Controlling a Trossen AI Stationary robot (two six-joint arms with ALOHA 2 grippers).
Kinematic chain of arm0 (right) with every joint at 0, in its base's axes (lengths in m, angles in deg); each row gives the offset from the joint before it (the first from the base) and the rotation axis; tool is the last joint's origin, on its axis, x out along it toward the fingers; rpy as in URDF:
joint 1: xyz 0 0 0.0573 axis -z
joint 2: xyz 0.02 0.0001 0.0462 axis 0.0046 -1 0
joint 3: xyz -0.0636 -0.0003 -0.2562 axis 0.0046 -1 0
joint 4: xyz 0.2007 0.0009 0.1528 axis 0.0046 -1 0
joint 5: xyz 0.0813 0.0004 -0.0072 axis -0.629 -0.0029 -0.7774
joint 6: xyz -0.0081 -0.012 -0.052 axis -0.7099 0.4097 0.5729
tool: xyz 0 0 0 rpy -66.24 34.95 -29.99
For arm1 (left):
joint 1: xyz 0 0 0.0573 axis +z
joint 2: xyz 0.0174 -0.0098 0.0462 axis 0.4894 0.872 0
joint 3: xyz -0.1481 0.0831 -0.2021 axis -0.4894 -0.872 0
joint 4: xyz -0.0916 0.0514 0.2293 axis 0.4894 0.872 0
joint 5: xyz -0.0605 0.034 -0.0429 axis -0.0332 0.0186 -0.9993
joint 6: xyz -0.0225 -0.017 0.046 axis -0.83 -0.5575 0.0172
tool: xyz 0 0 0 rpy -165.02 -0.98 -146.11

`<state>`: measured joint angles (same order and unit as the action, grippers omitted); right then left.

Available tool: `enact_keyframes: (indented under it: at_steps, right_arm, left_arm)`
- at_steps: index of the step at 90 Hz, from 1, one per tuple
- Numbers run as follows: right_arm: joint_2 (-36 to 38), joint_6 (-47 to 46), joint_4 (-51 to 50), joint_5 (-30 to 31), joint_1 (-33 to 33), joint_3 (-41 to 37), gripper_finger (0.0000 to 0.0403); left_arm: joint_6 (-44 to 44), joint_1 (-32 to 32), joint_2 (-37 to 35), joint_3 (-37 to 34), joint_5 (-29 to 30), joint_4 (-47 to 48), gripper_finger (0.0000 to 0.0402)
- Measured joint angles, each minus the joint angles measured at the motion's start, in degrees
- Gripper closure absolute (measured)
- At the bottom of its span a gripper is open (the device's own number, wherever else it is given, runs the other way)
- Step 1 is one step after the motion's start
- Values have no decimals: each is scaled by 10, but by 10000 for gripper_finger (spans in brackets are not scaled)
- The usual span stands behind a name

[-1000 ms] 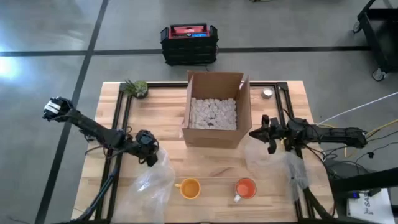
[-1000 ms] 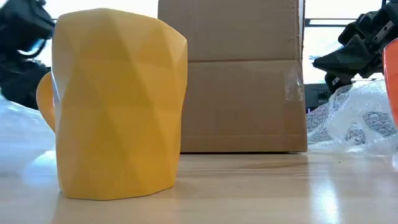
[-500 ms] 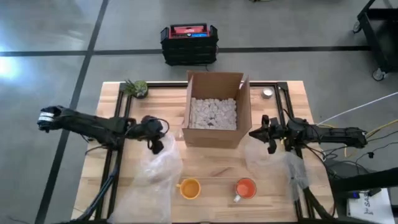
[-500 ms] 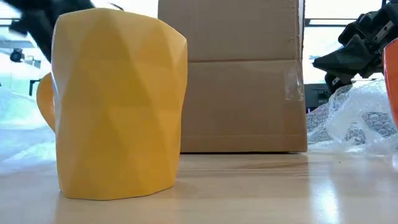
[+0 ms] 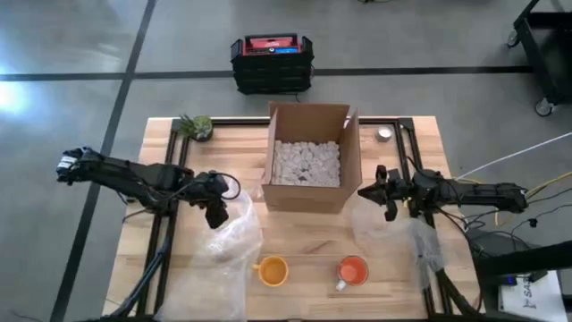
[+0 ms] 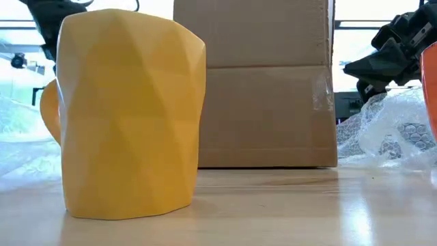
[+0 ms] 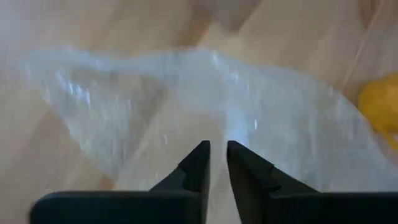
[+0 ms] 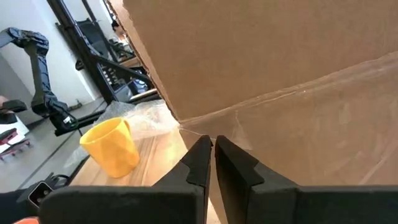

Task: Wrap mug
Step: Adjust the bubble wrap

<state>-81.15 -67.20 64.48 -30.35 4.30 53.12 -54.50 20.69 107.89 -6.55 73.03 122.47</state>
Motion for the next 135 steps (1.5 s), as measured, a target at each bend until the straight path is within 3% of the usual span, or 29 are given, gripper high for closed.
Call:
enact_keyframes:
  at_steps: [28,55,74,100,113,135]
  right_arm:
    - [0,0,0,0,0,0,394]
    - [0,0,-2,0,0,0,394]
    - [0,0,-4,1,0,0,394]
    - [0,2,-4,1,0,0,394]
    - [0,0,-5,1,0,0,394]
    - [0,1,-5,1,0,0,394]
  left_arm:
    - [102,6,53,69,79,-44,277]
    - [154,5,137,152,76,15,326]
    - [52,-60,146,161,46,152,394]
    - [-211,-236,45,62,44,150,399]
    - [-287,-263,26,-10,11,97,369]
    - [-291,-262,32,-96,-46,-35,254]
